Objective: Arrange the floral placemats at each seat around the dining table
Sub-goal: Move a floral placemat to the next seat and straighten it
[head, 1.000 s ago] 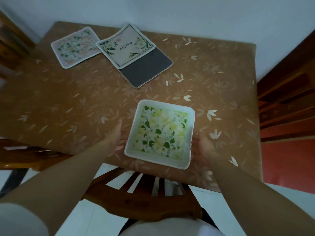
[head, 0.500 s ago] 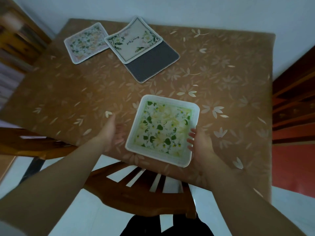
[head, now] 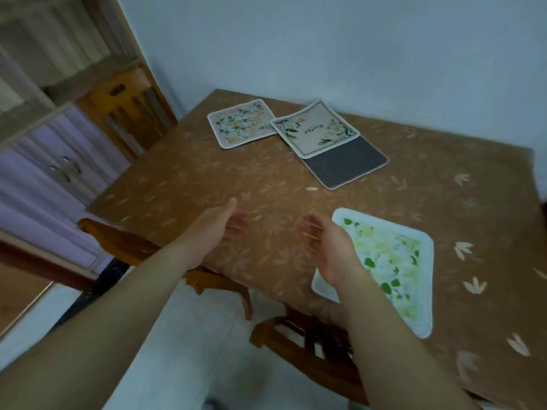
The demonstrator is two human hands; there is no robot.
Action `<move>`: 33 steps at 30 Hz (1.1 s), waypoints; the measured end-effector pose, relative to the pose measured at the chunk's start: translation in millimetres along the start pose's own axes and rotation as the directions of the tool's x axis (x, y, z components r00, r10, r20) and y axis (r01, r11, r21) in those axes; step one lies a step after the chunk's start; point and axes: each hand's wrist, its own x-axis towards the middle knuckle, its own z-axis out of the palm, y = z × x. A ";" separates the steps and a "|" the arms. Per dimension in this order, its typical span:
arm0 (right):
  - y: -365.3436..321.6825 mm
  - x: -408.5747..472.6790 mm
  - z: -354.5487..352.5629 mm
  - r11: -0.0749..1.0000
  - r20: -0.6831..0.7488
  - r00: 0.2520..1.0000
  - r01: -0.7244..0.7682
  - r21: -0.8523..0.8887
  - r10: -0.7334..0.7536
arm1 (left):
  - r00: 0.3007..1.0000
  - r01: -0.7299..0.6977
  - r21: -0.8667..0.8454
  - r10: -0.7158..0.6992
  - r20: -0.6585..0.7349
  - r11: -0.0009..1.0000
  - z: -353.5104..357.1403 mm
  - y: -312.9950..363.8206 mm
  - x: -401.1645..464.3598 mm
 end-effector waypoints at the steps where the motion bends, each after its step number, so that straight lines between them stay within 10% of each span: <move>1: 12.9 -5.3 26.3 1.000 0.002 1.000 0.003 0.004 -0.003 | 1.000 -0.012 0.030 0.012 0.000 0.999 -24.8 -8.8 -3.8; 12: 88.8 -29.1 236.2 0.997 -0.019 0.999 0.037 -0.072 -0.038 | 0.998 -0.032 -0.020 0.031 -0.049 0.999 -249.1 -57.9 -0.6; 33: 59.9 245.4 402.7 0.937 -0.231 0.966 -0.033 0.347 0.120 | 0.991 -0.010 0.304 -0.032 0.133 0.953 -380.2 13.9 283.4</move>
